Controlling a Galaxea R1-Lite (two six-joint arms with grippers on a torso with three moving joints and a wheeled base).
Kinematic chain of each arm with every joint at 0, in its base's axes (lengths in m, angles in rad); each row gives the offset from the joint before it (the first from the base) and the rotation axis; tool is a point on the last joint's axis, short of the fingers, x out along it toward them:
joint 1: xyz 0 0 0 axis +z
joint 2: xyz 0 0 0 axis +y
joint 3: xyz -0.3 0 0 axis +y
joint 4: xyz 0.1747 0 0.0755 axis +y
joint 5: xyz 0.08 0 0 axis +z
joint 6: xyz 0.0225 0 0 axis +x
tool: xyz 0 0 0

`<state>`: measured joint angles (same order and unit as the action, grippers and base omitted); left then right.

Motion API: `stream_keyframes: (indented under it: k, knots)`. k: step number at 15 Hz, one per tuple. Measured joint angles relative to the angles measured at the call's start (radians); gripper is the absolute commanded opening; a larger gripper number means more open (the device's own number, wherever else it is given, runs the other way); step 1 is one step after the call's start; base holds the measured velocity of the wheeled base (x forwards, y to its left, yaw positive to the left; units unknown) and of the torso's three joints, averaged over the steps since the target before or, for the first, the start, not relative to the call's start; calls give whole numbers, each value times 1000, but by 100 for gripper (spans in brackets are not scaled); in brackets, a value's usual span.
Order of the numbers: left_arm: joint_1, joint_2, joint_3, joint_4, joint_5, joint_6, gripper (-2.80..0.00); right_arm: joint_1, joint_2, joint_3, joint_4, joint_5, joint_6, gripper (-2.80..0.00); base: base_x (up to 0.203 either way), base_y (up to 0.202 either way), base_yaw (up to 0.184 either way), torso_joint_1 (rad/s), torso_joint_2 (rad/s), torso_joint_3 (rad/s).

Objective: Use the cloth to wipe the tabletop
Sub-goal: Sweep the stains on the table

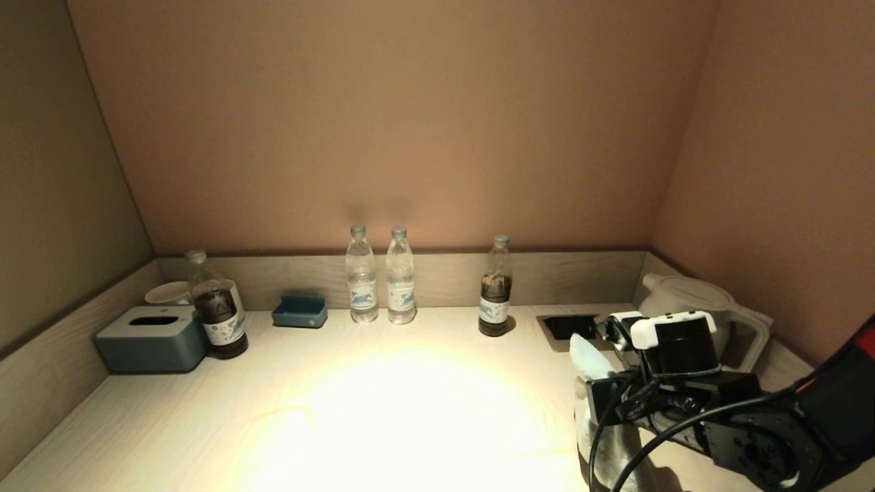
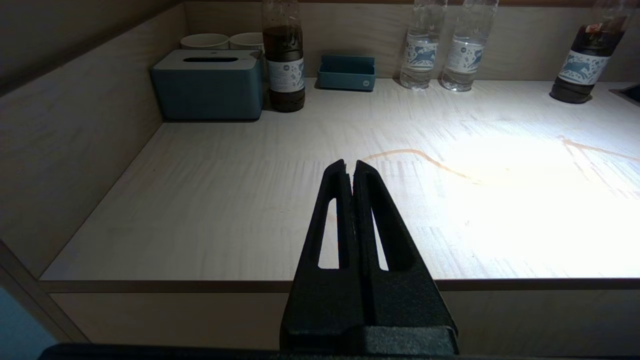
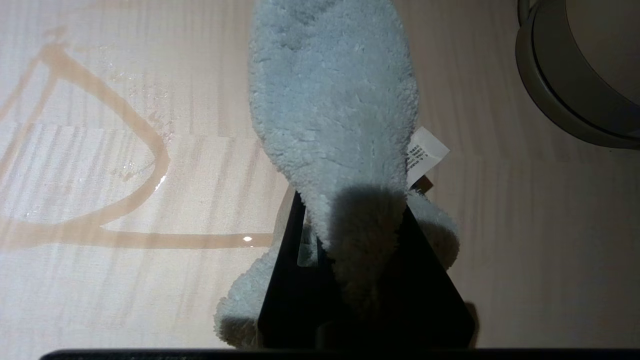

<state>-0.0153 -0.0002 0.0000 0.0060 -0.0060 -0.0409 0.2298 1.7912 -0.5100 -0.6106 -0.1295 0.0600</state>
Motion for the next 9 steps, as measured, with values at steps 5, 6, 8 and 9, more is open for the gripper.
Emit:
stream_keyframes:
  k: [5,6,8,9]
  knots:
    - [0,0,0,0,0,0,-280,0,63,-9,-4,1,-2,-280,0,0,0,0,0,0]
    - [0,0,0,0,0,0,-280,0,85,-16,-4,1,-3,-280,0,0,0,0,0,0]
    - [0,0,0,0,0,0,-280,0,130,-33,-8,2,-3,-280,0,0,0,0,0,0]
    - [0,0,0,0,0,0,-280,0,152,-42,-9,2,-3,-280,0,0,0,0,0,0]
